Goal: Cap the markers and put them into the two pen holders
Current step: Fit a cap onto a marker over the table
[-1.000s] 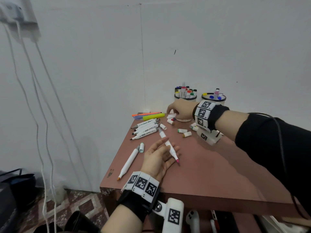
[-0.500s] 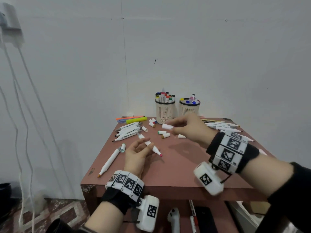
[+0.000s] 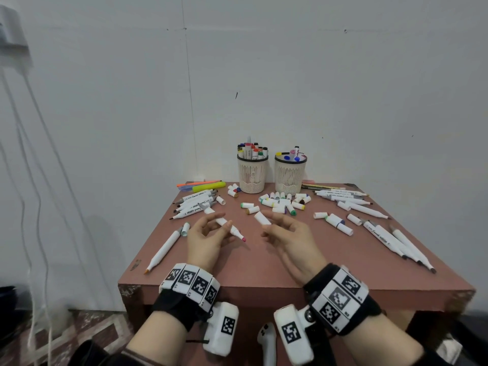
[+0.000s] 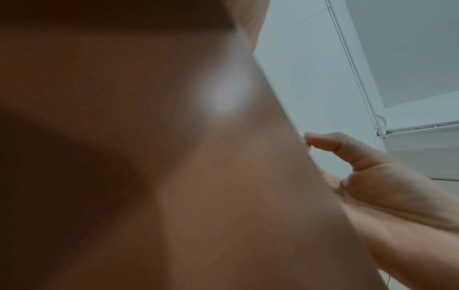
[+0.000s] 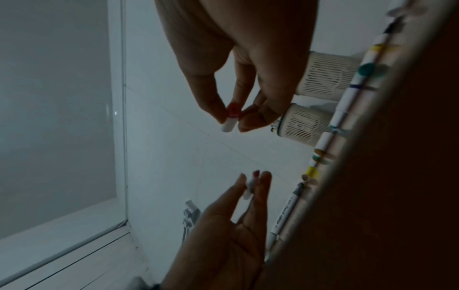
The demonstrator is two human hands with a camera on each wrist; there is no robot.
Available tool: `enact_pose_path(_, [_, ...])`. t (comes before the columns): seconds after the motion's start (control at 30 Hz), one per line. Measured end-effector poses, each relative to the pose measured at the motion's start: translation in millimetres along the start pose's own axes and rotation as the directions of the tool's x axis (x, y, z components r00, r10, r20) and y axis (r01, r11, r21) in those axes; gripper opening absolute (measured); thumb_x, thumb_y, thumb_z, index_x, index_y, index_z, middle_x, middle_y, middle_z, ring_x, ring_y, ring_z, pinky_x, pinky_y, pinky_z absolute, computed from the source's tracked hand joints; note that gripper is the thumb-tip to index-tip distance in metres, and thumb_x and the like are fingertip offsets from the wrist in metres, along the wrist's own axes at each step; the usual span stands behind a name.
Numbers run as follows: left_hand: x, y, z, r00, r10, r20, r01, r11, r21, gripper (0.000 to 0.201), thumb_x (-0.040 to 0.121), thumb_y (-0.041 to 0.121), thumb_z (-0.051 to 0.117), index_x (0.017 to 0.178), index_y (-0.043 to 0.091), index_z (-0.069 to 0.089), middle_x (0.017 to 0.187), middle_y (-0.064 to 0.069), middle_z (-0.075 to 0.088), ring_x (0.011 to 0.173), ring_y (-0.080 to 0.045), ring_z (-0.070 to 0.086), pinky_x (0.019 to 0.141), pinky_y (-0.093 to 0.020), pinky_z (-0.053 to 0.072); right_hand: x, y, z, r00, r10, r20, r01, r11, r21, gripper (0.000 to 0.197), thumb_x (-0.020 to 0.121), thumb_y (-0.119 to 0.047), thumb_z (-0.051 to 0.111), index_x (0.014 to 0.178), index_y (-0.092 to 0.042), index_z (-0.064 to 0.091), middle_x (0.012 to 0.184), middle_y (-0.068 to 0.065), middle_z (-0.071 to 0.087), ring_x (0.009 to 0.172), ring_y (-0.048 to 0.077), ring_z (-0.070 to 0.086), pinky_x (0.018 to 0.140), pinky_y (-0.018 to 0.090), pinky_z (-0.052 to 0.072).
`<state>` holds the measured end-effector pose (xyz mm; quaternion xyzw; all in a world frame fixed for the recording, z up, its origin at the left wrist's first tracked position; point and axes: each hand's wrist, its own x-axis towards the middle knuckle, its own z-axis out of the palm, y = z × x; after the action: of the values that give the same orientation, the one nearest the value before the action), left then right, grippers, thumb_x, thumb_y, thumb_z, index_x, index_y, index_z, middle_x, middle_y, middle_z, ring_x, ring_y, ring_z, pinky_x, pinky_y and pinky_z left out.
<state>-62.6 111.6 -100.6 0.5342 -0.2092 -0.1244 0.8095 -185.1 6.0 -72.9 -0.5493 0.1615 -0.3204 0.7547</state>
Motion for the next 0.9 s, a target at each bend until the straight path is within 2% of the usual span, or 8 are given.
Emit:
enact_pose_path(0.13, [2.6, -1.3, -1.0, 1.0, 0.002, 0.007, -0.002, 1.0, -0.019, 0.022, 0.083, -0.001, 0.066, 0.103, 0.006, 0.063, 0.093, -0.028, 0.06, 0.08, -0.029, 0.067, 0.069, -0.031, 0.059, 6.5, 9.2, -2.9, 0.998, 0.063, 0.022, -0.065, 0.992, 0.112, 0.025, 0.086, 0.01, 0.056, 0.103, -0.004, 0.066, 0.08, 0.011, 0.062, 0.062, 0.013, 0.058, 0.059, 0.019, 0.05])
enact_pose_path(0.27, [6.1, -4.3, -1.7, 1.0, -0.001, -0.024, 0.0, 0.998, -0.055, 0.025, 0.082, -0.002, 0.067, 0.102, 0.013, 0.065, 0.082, -0.016, 0.056, 0.081, -0.029, 0.067, 0.071, -0.032, 0.059, 11.8, 14.8, -8.4, 0.994, 0.105, 0.019, -0.107, 0.98, 0.167, 0.025, 0.085, 0.011, 0.055, 0.101, -0.004, 0.066, 0.08, 0.011, 0.063, 0.062, 0.015, 0.056, 0.058, 0.02, 0.05])
enact_pose_path(0.4, [9.0, -6.1, -3.3, 0.999, 0.0, -0.05, -0.005, 0.994, -0.11, 0.029, 0.082, -0.003, 0.065, 0.107, 0.011, 0.063, 0.073, -0.011, 0.056, 0.08, -0.028, 0.067, 0.069, -0.029, 0.059, 11.0, 19.6, -8.4, 0.995, 0.085, 0.056, -0.087, 0.995, 0.042, 0.025, 0.084, 0.013, 0.054, 0.1, -0.002, 0.066, 0.076, 0.013, 0.059, 0.06, 0.014, 0.055, 0.057, 0.021, 0.046])
enact_pose_path(0.57, [8.3, -4.9, -3.3, 0.999, 0.004, -0.042, -0.01, 0.992, -0.125, 0.028, 0.082, -0.005, 0.064, 0.104, 0.013, 0.063, 0.083, -0.018, 0.055, 0.085, -0.032, 0.067, 0.067, -0.028, 0.058, 10.0, 23.8, -6.6, 0.994, 0.076, 0.078, -0.065, 0.989, -0.135, 0.027, 0.08, 0.01, 0.061, 0.092, -0.011, 0.073, 0.071, 0.008, 0.062, 0.066, 0.016, 0.052, 0.066, 0.028, 0.044])
enact_pose_path(0.7, [4.9, -2.4, -1.7, 1.0, 0.005, -0.028, -0.008, 0.992, -0.124, 0.027, 0.083, -0.005, 0.064, 0.103, 0.013, 0.064, 0.087, -0.02, 0.055, 0.088, -0.035, 0.066, 0.068, -0.028, 0.058, 8.5, 24.9, -5.2, 0.992, 0.087, 0.093, -0.068, 0.98, -0.186, 0.029, 0.078, 0.009, 0.063, 0.087, -0.016, 0.075, 0.072, 0.006, 0.061, 0.068, 0.016, 0.052, 0.068, 0.027, 0.045])
enact_pose_path(0.83, [2.6, -0.9, 0.2, 1.0, 0.018, 0.012, -0.017, 0.992, -0.125, 0.026, 0.083, -0.007, 0.063, 0.103, 0.01, 0.064, 0.088, -0.02, 0.053, 0.076, -0.026, 0.068, 0.066, -0.028, 0.058, 6.8, 24.0, -4.5, 0.986, 0.083, 0.143, -0.051, 0.976, -0.213, 0.027, 0.081, 0.008, 0.064, 0.088, -0.016, 0.074, 0.082, 0.012, 0.06, 0.074, 0.02, 0.053, 0.069, 0.027, 0.045])
enact_pose_path(0.9, [-0.7, 1.2, 2.4, 0.998, 0.021, 0.065, -0.012, 0.991, -0.13, 0.026, 0.083, -0.009, 0.061, 0.104, 0.007, 0.063, 0.085, -0.018, 0.053, 0.071, -0.022, 0.068, 0.063, -0.027, 0.057, 6.7, 24.5, -4.4, 0.984, 0.083, 0.161, -0.047, 0.975, -0.217, 0.025, 0.08, 0.007, 0.066, 0.089, -0.015, 0.074, 0.079, 0.011, 0.061, 0.072, 0.018, 0.055, 0.067, 0.024, 0.048])
